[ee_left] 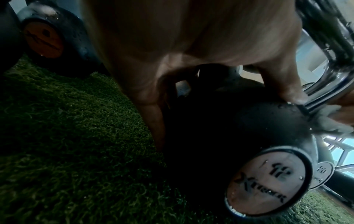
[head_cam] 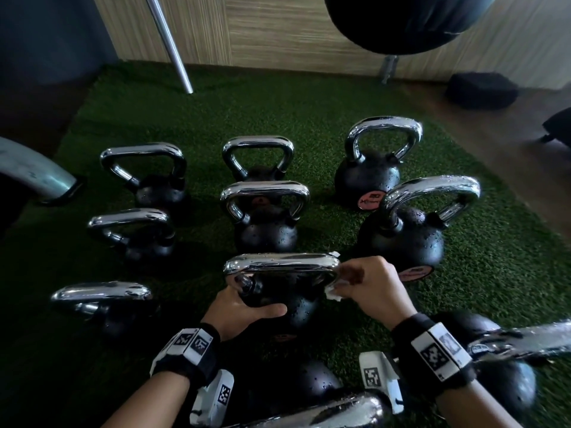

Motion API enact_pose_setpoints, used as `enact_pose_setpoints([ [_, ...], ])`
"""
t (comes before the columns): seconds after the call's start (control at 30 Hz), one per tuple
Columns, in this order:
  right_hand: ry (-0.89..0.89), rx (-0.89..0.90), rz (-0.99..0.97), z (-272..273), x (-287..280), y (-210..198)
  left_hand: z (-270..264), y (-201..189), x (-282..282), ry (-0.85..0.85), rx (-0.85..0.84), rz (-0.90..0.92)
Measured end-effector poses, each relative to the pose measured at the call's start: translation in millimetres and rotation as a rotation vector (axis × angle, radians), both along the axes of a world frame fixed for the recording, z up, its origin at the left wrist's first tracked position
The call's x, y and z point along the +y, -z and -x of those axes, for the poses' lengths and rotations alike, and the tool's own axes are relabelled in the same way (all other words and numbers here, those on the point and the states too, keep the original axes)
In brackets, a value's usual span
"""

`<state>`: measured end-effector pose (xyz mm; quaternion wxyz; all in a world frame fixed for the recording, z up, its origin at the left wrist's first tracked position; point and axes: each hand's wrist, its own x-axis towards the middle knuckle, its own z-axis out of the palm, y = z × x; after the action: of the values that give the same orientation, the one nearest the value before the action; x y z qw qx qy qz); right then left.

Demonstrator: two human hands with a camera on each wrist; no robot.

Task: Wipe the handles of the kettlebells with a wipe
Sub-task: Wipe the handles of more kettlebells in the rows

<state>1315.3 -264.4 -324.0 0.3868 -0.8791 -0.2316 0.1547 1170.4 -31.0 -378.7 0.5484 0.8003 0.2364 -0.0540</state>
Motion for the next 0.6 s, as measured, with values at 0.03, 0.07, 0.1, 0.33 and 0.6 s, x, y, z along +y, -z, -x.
enact_pose_setpoints([
  [0.03, -0.015, 0.042, -0.005, -1, 2, 4, 0, -1, 0, 0.003, -0.003, -0.013],
  [0.07, -0.021, 0.087, -0.010, -1, 4, 8, -1, -1, 0, 0.005, -0.003, -0.025],
  [0.1, -0.019, 0.121, -0.016, -1, 5, 12, -1, -1, 0, 0.008, 0.002, -0.036],
  [0.33, 0.014, 0.080, -0.045, -5, -25, -1, 9, -10, 19, 0.125, 0.138, -0.177],
  [0.6, -0.100, 0.079, -0.358, 12, -27, -79, 28, -102, 24, -0.203, -0.579, -0.299],
])
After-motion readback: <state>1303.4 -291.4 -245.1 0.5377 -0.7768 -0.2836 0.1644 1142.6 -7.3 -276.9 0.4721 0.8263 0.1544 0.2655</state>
